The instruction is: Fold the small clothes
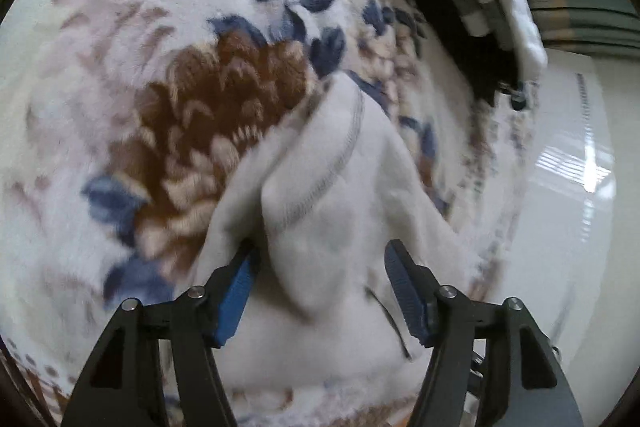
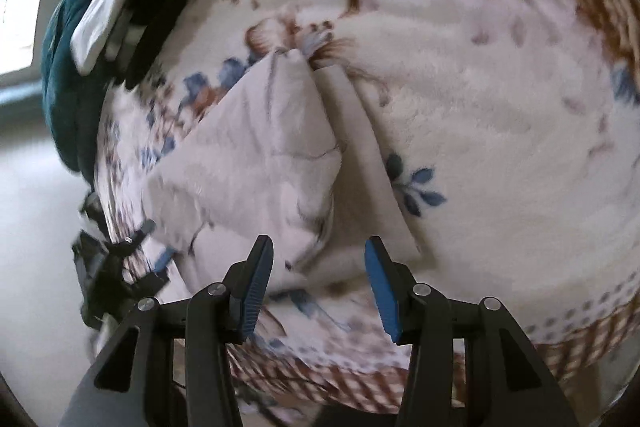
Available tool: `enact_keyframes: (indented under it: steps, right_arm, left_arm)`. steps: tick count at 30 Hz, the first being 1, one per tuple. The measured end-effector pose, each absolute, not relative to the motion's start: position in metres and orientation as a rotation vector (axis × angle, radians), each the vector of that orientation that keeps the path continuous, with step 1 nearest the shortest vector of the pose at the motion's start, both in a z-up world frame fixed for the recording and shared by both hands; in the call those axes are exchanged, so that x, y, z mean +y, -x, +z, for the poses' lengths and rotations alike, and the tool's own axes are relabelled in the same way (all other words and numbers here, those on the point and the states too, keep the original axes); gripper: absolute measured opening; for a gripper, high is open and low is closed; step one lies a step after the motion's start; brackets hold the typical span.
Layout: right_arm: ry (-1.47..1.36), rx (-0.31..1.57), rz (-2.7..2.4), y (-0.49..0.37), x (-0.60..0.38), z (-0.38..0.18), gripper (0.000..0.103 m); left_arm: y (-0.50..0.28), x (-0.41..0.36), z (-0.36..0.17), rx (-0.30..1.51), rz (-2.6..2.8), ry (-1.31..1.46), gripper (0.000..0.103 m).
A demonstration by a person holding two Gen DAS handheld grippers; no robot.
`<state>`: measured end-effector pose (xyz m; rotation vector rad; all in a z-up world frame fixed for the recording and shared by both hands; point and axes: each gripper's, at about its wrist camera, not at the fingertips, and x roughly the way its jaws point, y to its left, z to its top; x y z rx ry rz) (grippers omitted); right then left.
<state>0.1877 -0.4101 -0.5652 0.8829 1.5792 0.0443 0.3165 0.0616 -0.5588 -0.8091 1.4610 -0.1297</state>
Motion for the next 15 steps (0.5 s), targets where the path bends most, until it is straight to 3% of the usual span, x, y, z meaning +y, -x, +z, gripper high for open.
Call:
enact_keyframes:
  steps: [1, 3, 6, 15]
  right_arm:
    - [-0.922, 1.575, 0.03, -0.189, -0.409, -0.571, 0.05]
    - [-0.981, 1.542, 0.005, -0.19, -0.406, -0.579, 0.049]
    - [-0.962, 1.486, -0.038, -0.193, -0.401, -0.577, 0.01]
    - [-0.903, 1.463, -0.083, -0.198, -0.411, -0.554, 0.005]
  left_arm:
    - [-0.319, 0.057, -0.558, 1.453, -0.127, 0.774, 0.004]
    - [-0.322, 0.049, -0.555, 1.458, -0.14, 0.737, 0.004]
    - [-0.319, 0.046, -0.538, 1.44, -0.157, 0.739, 0.004]
    - [-0.282, 0.07, -0.512, 1.471, -0.135, 0.846, 0.004]
